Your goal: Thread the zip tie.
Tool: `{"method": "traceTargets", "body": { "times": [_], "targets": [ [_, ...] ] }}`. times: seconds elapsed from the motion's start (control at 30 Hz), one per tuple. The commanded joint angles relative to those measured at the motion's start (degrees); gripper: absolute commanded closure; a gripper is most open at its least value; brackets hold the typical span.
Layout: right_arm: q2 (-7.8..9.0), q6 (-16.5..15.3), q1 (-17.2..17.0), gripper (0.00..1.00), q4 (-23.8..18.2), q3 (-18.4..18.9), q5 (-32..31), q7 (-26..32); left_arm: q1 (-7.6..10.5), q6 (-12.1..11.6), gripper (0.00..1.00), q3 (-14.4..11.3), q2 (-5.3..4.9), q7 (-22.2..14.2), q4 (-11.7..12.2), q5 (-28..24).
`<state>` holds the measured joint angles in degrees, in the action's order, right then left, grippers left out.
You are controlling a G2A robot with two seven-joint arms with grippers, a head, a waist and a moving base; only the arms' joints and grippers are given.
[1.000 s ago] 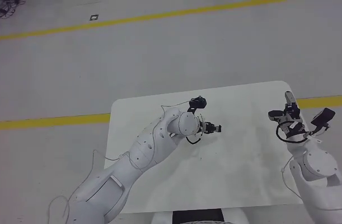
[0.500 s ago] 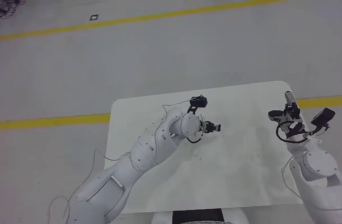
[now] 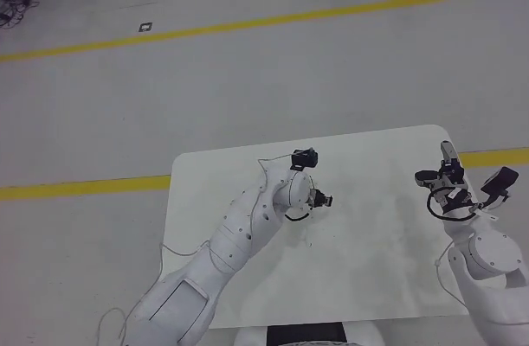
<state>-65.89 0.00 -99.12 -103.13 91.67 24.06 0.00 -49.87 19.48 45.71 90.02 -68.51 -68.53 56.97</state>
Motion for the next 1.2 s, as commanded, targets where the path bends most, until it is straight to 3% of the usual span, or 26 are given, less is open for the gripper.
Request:
{"method": "traceTargets", "body": {
  "times": [0.0, 0.23, 0.4, 0.67, 0.7, 0.77, 0.8, 0.87, 1.17],
  "targets": [
    [0.00, 0.0, 0.0, 0.00, 0.0, 0.0, 0.0, 0.0, -0.24, 0.0, 0.00, 0.3, 0.16, -0.3, -0.2, 0.7],
    [0.00, 0.0, 0.0, 0.00, 0.0, 0.0, 0.0, 0.0, -0.24, 0.0, 0.00, 0.3, 0.16, -0.3, -0.2, 0.7],
    [0.00, 0.0, 0.0, 0.00, 0.0, 0.0, 0.0, 0.0, -1.12, -1.5, 0.00, 1.6, 0.19, 1.9, 0.4, -4.3],
    [0.00, 0.0, 0.0, 0.00, 0.0, 0.0, 0.0, 0.0, -0.18, 0.0, 0.00, 1.0, 0.35, 2.6, 1.8, -5.9],
    [0.00, 0.0, 0.0, 0.00, 0.0, 0.0, 0.0, 0.0, -0.07, 0.0, 0.15, 0.8, 0.38, 2.6, 1.9, -5.8],
    [0.00, 0.0, 0.0, 0.00, 0.0, 0.0, 0.0, 0.0, 0.22, 0.0, 0.32, 0.5, 0.46, 2.6, 2.3, -6.0],
    [0.00, 0.0, 0.0, 0.00, 0.0, 0.0, 0.0, 0.0, 0.36, 0.0, 0.51, 0.4, 0.49, 2.6, 2.5, -6.0],
    [0.00, 0.0, 0.0, 0.00, 0.0, 0.0, 0.0, 0.0, 0.72, 0.0, 0.62, 0.1, 0.56, 2.6, 3.0, -5.9],
    [0.00, 0.0, 0.0, 0.00, 0.0, 0.0, 0.0, 0.0, 1.33, 0.0, 0.67, 0.0, 1.66, 2.2, 4.2, -1.1]
  ]
}}
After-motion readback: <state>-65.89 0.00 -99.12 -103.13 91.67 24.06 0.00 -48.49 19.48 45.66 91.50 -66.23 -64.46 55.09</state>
